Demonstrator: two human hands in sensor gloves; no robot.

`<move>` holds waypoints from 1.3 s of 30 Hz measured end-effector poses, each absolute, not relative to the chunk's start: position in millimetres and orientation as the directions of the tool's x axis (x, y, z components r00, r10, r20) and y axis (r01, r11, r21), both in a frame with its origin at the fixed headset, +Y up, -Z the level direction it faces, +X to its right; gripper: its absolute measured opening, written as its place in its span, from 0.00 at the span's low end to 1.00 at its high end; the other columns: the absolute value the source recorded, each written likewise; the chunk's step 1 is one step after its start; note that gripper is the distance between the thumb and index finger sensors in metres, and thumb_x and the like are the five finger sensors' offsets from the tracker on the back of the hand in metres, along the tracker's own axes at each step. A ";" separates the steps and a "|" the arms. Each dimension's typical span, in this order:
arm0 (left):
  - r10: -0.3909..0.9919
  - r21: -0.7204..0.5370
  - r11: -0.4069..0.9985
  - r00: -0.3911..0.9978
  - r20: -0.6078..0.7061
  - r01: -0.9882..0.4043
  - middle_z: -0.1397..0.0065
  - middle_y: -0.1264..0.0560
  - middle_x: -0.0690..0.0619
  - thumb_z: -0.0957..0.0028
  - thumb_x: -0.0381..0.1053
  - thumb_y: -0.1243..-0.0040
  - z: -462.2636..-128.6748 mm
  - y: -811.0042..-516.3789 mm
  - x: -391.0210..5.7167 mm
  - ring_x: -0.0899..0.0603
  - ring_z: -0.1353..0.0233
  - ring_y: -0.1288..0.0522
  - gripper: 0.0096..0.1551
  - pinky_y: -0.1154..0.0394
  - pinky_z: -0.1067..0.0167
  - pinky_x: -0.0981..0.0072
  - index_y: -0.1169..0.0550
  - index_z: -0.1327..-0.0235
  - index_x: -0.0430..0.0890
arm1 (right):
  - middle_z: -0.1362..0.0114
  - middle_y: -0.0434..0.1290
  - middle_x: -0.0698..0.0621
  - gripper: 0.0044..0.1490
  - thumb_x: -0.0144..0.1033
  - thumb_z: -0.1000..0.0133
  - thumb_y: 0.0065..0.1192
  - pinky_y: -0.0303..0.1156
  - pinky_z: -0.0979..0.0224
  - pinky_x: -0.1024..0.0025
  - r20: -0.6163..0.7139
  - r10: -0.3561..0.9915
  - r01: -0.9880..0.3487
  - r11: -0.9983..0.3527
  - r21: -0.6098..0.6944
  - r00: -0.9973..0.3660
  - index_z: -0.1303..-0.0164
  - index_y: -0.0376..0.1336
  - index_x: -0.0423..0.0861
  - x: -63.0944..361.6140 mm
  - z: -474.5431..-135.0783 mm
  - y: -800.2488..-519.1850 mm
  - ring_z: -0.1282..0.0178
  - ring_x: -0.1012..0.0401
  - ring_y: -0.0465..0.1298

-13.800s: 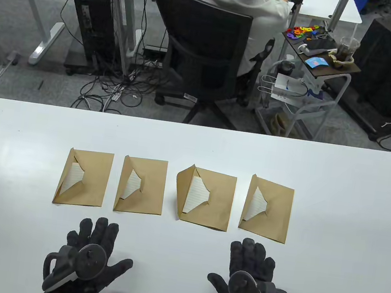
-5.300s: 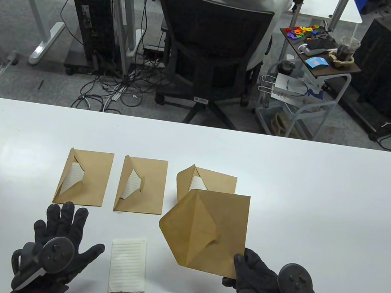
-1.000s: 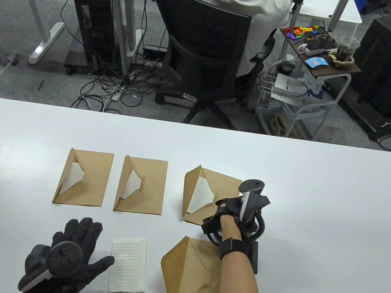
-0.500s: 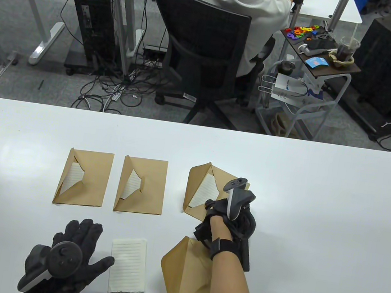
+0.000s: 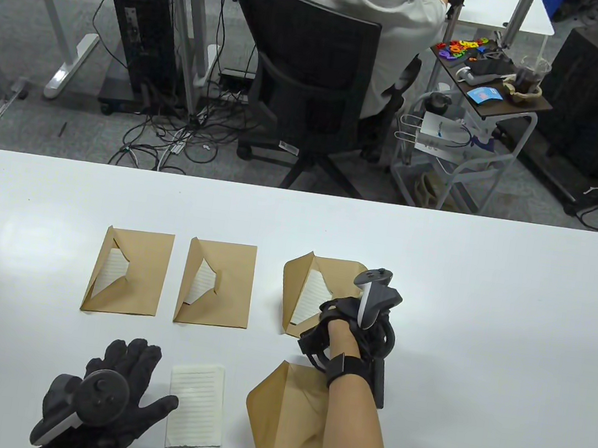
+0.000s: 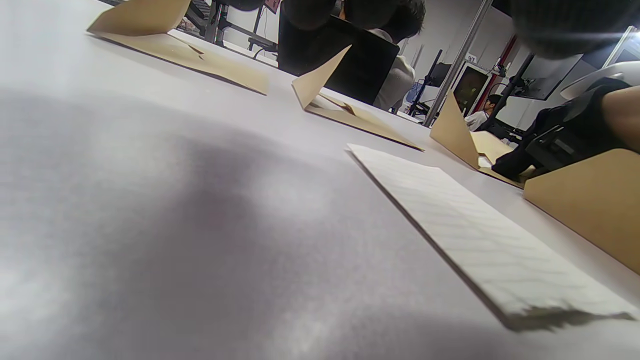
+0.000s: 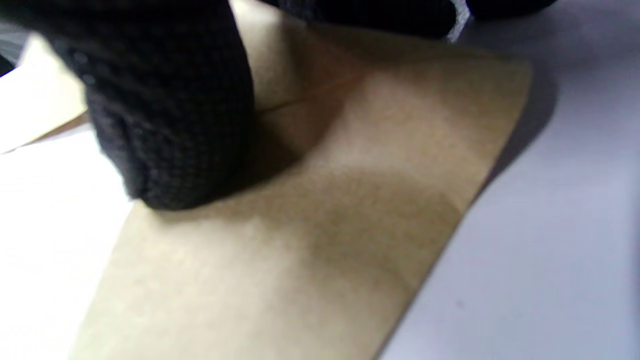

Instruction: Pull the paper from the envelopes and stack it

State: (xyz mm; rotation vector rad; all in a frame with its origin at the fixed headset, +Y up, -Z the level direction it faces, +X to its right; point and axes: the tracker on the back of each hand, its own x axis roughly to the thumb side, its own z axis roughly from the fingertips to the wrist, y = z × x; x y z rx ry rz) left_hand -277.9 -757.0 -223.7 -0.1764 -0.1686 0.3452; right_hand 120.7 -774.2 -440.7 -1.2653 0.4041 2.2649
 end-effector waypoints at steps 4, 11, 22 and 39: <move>0.351 -0.186 0.927 0.927 0.129 -0.325 0.10 0.47 0.45 0.48 0.80 0.47 -223.5 -754.9 -280.6 0.26 0.12 0.52 0.59 0.51 0.25 0.24 0.45 0.11 0.48 | 0.37 0.65 0.47 0.31 0.38 0.70 0.89 0.61 0.34 0.30 -0.839 0.321 -0.582 -0.813 -0.007 -0.439 0.56 0.73 0.53 121.0 -437.1 -772.9 0.42 0.48 0.69; 0.352 -0.170 0.929 0.926 0.140 -0.327 0.11 0.46 0.46 0.48 0.80 0.46 -223.5 -754.3 -280.8 0.26 0.12 0.51 0.59 0.51 0.25 0.24 0.45 0.11 0.47 | 0.37 0.73 0.48 0.34 0.41 0.66 0.87 0.68 0.35 0.35 -0.755 0.441 -0.566 -0.816 -0.114 -0.485 0.52 0.67 0.54 129.5 -425.7 -766.6 0.45 0.50 0.77; 0.353 -0.152 0.931 0.925 0.141 -0.333 0.11 0.46 0.46 0.48 0.80 0.46 -222.5 -753.6 -280.6 0.26 0.12 0.51 0.59 0.50 0.25 0.24 0.44 0.12 0.47 | 0.54 0.81 0.55 0.39 0.41 0.67 0.87 0.78 0.45 0.47 -0.599 0.754 -0.838 -0.490 -0.239 -0.269 0.45 0.68 0.52 168.1 -403.2 -768.9 0.65 0.58 0.82; 0.355 -0.127 0.933 0.915 0.190 -0.336 0.11 0.46 0.47 0.47 0.79 0.46 -219.0 -752.3 -273.8 0.27 0.12 0.49 0.58 0.49 0.25 0.25 0.44 0.12 0.48 | 0.48 0.86 0.49 0.26 0.36 0.56 0.73 0.84 0.55 0.53 -0.291 0.934 -0.950 -0.262 -0.169 -0.206 0.47 0.74 0.52 181.3 -325.8 -686.1 0.59 0.53 0.89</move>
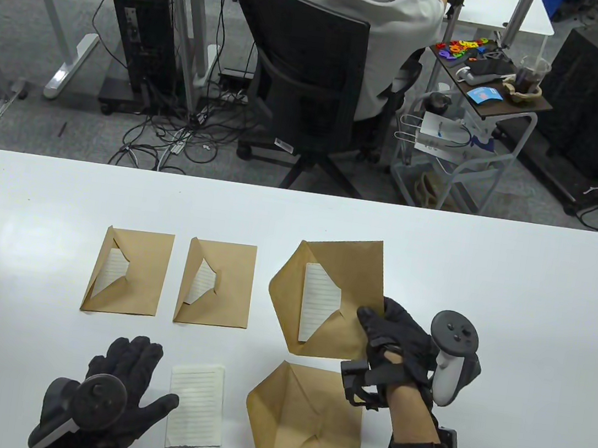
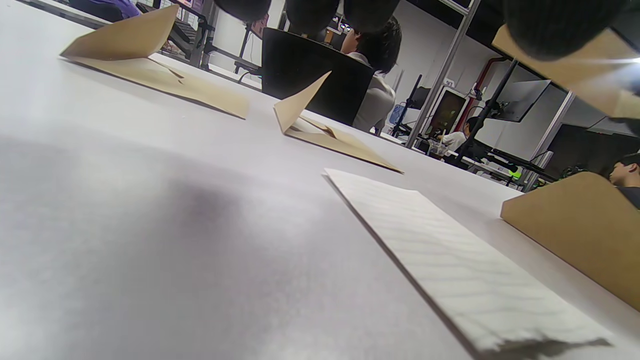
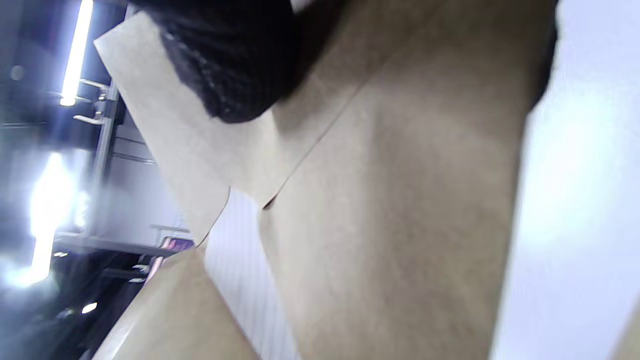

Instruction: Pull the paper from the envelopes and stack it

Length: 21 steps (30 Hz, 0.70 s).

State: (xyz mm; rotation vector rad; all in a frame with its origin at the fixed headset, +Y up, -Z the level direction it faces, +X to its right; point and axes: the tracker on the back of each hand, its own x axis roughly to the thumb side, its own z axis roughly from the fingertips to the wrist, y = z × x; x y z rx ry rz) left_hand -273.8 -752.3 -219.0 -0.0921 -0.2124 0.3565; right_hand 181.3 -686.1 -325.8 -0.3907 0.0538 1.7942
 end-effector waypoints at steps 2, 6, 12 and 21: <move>0.355 -0.123 0.934 0.913 0.199 -0.336 0.11 0.46 0.47 0.47 0.79 0.46 -218.5 -752.0 -272.2 0.27 0.12 0.49 0.58 0.48 0.25 0.25 0.44 0.12 0.48 | 0.47 0.86 0.48 0.26 0.36 0.55 0.72 0.84 0.56 0.53 -0.237 0.952 -0.962 -0.233 -0.145 -0.195 0.45 0.73 0.53 177.0 -309.4 -680.7 0.59 0.52 0.89; 0.343 -0.099 0.939 0.914 0.219 -0.329 0.11 0.48 0.47 0.47 0.79 0.46 -216.8 -750.6 -268.8 0.28 0.12 0.49 0.58 0.48 0.24 0.25 0.46 0.12 0.48 | 0.45 0.85 0.49 0.26 0.37 0.54 0.69 0.85 0.56 0.54 -0.165 0.973 -0.982 -0.175 -0.074 -0.161 0.43 0.72 0.54 163.7 -279.4 -684.9 0.56 0.53 0.89; 0.320 -0.050 0.947 0.918 0.234 -0.318 0.10 0.51 0.47 0.47 0.79 0.47 -214.3 -748.1 -264.8 0.28 0.11 0.51 0.59 0.49 0.24 0.26 0.48 0.12 0.49 | 0.43 0.84 0.50 0.27 0.38 0.52 0.65 0.85 0.54 0.55 -0.144 0.984 -0.994 -0.112 -0.016 -0.109 0.41 0.69 0.55 143.8 -256.1 -724.1 0.52 0.53 0.88; 0.298 0.161 0.911 0.874 0.383 -0.381 0.12 0.56 0.43 0.46 0.77 0.47 -197.0 -729.4 -250.9 0.30 0.15 0.38 0.59 0.36 0.25 0.32 0.53 0.14 0.47 | 0.39 0.82 0.49 0.28 0.39 0.50 0.61 0.85 0.53 0.58 -0.228 0.956 -0.983 -0.182 0.039 -0.186 0.37 0.66 0.53 124.1 -247.7 -762.3 0.49 0.54 0.88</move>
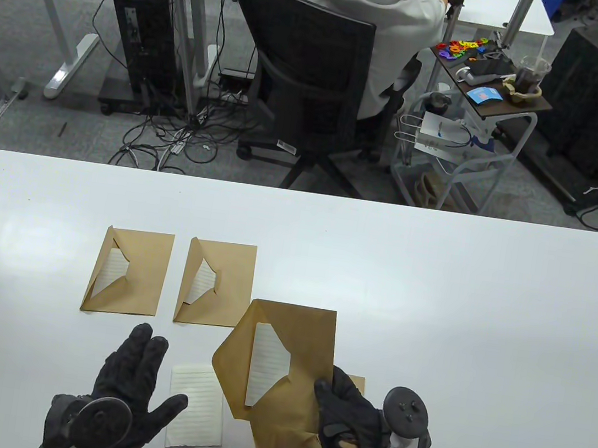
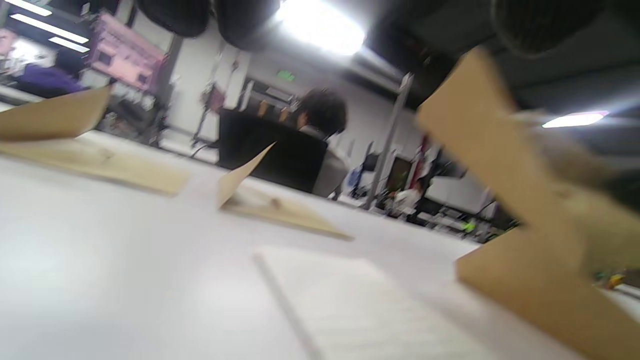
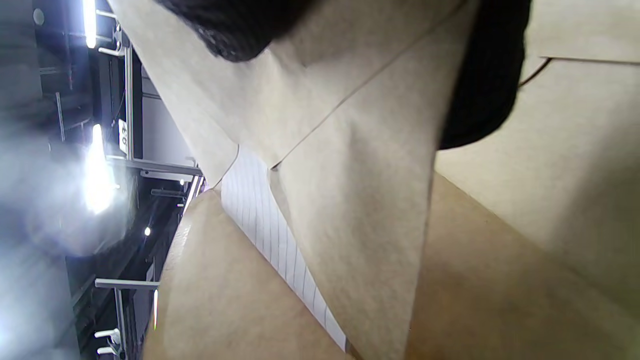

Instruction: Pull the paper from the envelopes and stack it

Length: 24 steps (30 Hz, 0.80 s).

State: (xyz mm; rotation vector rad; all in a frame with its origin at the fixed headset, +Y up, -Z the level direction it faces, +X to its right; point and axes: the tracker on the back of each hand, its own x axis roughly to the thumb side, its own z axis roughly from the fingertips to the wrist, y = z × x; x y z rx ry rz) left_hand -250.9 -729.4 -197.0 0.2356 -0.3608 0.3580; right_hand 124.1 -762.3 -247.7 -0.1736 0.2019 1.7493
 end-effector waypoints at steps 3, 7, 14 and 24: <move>0.362 0.122 0.853 0.744 0.561 -0.507 0.11 0.47 0.50 0.45 0.75 0.46 -185.5 -719.2 -240.0 0.37 0.20 0.26 0.53 0.28 0.28 0.38 0.46 0.14 0.51 | 0.38 0.81 0.49 0.29 0.38 0.50 0.60 0.85 0.53 0.58 -0.188 0.958 -0.976 -0.210 0.051 -0.216 0.36 0.65 0.53 117.1 -245.1 -757.5 0.48 0.54 0.88; 0.722 -0.272 0.623 0.405 0.561 -0.734 0.13 0.42 0.48 0.46 0.73 0.44 -182.1 -728.7 -217.3 0.37 0.28 0.19 0.50 0.23 0.34 0.40 0.40 0.15 0.50 | 0.38 0.81 0.50 0.29 0.39 0.50 0.60 0.86 0.52 0.59 -0.137 0.963 -0.973 -0.226 0.053 -0.232 0.36 0.65 0.53 111.3 -238.2 -752.8 0.48 0.54 0.88; 0.758 -0.275 0.615 0.459 0.463 -0.739 0.14 0.45 0.42 0.43 0.72 0.46 -186.7 -740.9 -219.1 0.37 0.32 0.17 0.53 0.20 0.38 0.45 0.47 0.14 0.45 | 0.38 0.81 0.50 0.29 0.39 0.50 0.60 0.86 0.52 0.59 -0.063 0.986 -0.985 -0.150 0.089 -0.156 0.36 0.65 0.54 104.6 -227.8 -744.7 0.48 0.55 0.88; 0.956 -0.354 0.270 0.206 0.210 -0.895 0.16 0.42 0.43 0.40 0.70 0.46 -195.6 -750.7 -233.2 0.42 0.38 0.14 0.53 0.17 0.43 0.51 0.50 0.15 0.43 | 0.37 0.81 0.51 0.28 0.38 0.51 0.61 0.85 0.51 0.57 0.062 0.994 -0.980 -0.103 0.173 -0.093 0.38 0.66 0.57 92.1 -219.3 -741.8 0.46 0.54 0.87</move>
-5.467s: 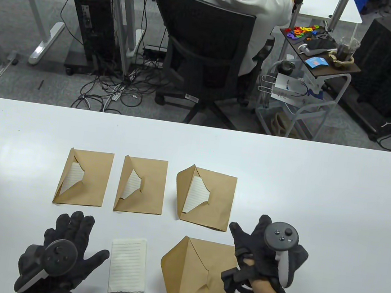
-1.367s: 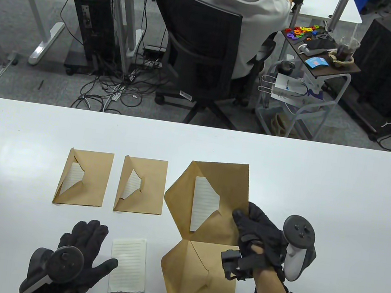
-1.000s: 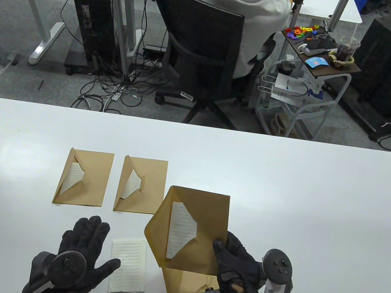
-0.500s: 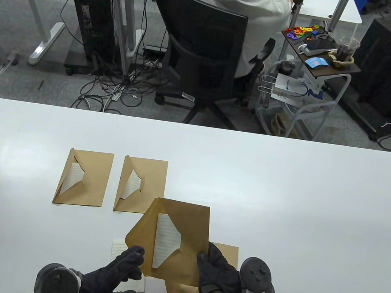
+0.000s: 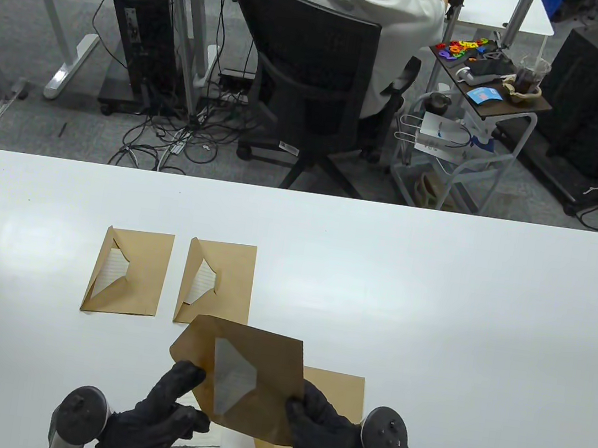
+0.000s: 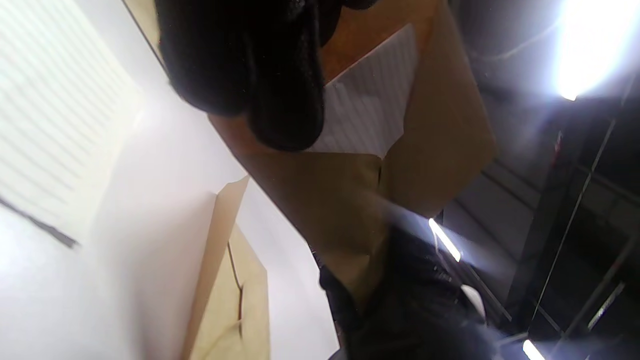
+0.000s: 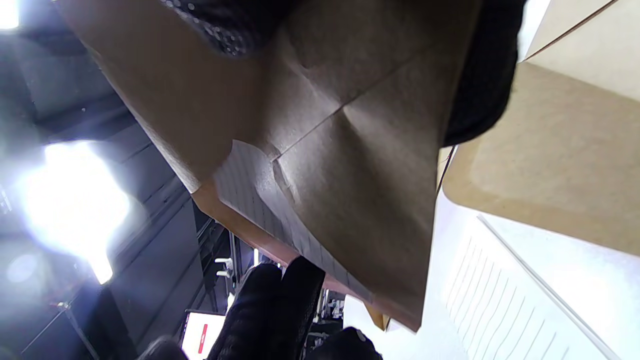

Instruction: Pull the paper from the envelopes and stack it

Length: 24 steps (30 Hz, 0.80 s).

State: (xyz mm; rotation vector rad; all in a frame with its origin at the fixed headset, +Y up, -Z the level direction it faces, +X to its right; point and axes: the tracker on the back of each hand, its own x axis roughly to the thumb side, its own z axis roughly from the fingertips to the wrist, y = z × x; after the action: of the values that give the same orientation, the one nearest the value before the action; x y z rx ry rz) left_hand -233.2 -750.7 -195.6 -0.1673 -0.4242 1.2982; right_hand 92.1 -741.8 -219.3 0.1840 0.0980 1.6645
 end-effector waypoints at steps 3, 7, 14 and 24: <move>0.970 -0.375 0.225 0.171 0.172 -0.899 0.17 0.40 0.44 0.40 0.69 0.45 -196.3 -753.0 -232.3 0.43 0.41 0.13 0.52 0.17 0.45 0.52 0.49 0.15 0.43 | 0.37 0.80 0.51 0.28 0.38 0.51 0.61 0.85 0.50 0.57 0.085 0.991 -0.976 -0.115 0.184 -0.101 0.38 0.66 0.57 87.9 -217.3 -741.1 0.45 0.54 0.87; 0.967 -0.356 0.247 0.205 0.154 -0.901 0.19 0.36 0.45 0.39 0.67 0.43 -195.7 -753.9 -230.8 0.46 0.45 0.12 0.50 0.15 0.49 0.55 0.47 0.16 0.42 | 0.37 0.80 0.51 0.28 0.39 0.51 0.61 0.85 0.50 0.57 0.114 0.985 -0.972 -0.146 0.183 -0.126 0.38 0.66 0.57 83.1 -214.4 -740.2 0.45 0.54 0.87; 0.918 -0.237 0.386 0.347 0.191 -0.891 0.38 0.19 0.51 0.40 0.56 0.32 -197.4 -747.9 -237.0 0.51 0.59 0.09 0.30 0.13 0.60 0.57 0.25 0.29 0.46 | 0.37 0.80 0.51 0.28 0.39 0.50 0.60 0.85 0.50 0.56 0.153 0.972 -0.964 -0.202 0.173 -0.176 0.37 0.65 0.57 76.0 -209.9 -736.8 0.45 0.54 0.87; 0.839 -0.119 0.508 0.458 0.295 -0.853 0.45 0.16 0.50 0.42 0.53 0.31 -196.6 -727.7 -250.6 0.51 0.63 0.09 0.24 0.12 0.63 0.57 0.18 0.37 0.44 | 0.47 0.86 0.46 0.27 0.41 0.51 0.65 0.82 0.52 0.50 0.184 0.875 -0.862 -0.477 0.171 -0.448 0.41 0.71 0.49 83.2 -215.0 -716.4 0.55 0.50 0.88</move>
State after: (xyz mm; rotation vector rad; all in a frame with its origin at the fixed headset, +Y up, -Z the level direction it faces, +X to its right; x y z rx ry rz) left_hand -250.6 -727.7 -196.6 0.0475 -0.3353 1.0422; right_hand 83.2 -716.4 -215.0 0.2979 0.0634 2.0474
